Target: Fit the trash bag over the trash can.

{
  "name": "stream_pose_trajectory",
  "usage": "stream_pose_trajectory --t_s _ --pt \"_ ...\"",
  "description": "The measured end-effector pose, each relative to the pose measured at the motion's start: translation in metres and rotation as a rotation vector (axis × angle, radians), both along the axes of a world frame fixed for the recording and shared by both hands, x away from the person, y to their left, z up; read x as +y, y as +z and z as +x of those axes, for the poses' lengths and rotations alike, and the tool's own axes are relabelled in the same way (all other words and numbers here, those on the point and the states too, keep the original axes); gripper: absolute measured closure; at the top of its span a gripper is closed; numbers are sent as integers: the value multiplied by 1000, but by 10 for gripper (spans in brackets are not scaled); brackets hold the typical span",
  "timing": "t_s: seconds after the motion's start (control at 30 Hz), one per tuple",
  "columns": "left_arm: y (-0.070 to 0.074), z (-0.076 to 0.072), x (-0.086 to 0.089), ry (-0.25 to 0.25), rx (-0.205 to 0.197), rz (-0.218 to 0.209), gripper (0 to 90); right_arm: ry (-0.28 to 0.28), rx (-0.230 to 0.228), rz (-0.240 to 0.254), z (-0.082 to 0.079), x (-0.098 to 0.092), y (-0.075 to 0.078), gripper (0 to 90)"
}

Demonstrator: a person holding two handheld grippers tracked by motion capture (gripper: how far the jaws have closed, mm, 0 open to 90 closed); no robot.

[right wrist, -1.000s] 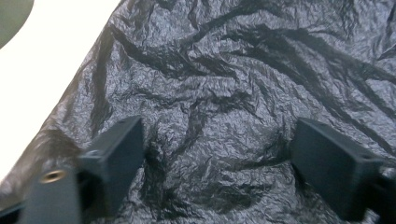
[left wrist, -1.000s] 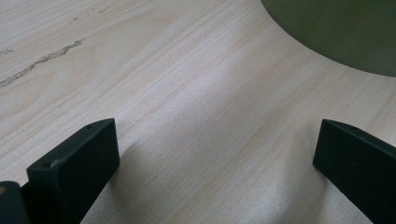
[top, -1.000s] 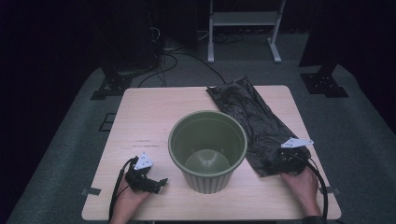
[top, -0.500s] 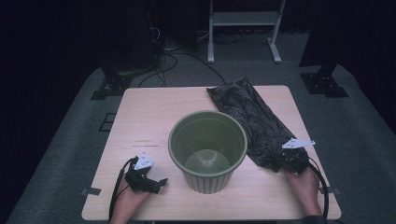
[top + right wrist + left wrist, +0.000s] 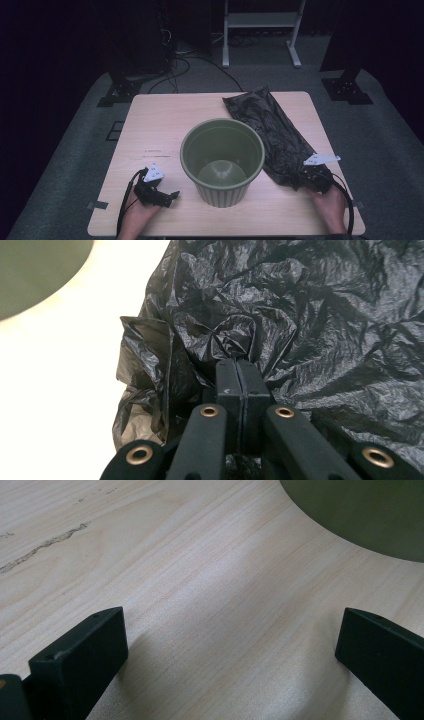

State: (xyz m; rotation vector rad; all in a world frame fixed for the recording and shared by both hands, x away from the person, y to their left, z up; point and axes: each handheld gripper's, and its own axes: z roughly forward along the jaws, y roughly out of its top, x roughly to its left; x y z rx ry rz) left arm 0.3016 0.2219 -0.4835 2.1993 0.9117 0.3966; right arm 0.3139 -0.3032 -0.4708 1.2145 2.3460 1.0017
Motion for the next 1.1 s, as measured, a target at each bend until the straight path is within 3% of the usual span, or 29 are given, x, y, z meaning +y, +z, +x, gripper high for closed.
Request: stream_pose_trajectory --t_s 0.37,1.0,1.1 --pt "0 0 0 0 0 0 0 49 29 -8 -30 6 2 893" --pt "0 0 0 2 -1 0 0 100 38 4 -83 4 1 889" --pt "0 0 0 3 0 0 0 100 36 2 -86 4 1 810"
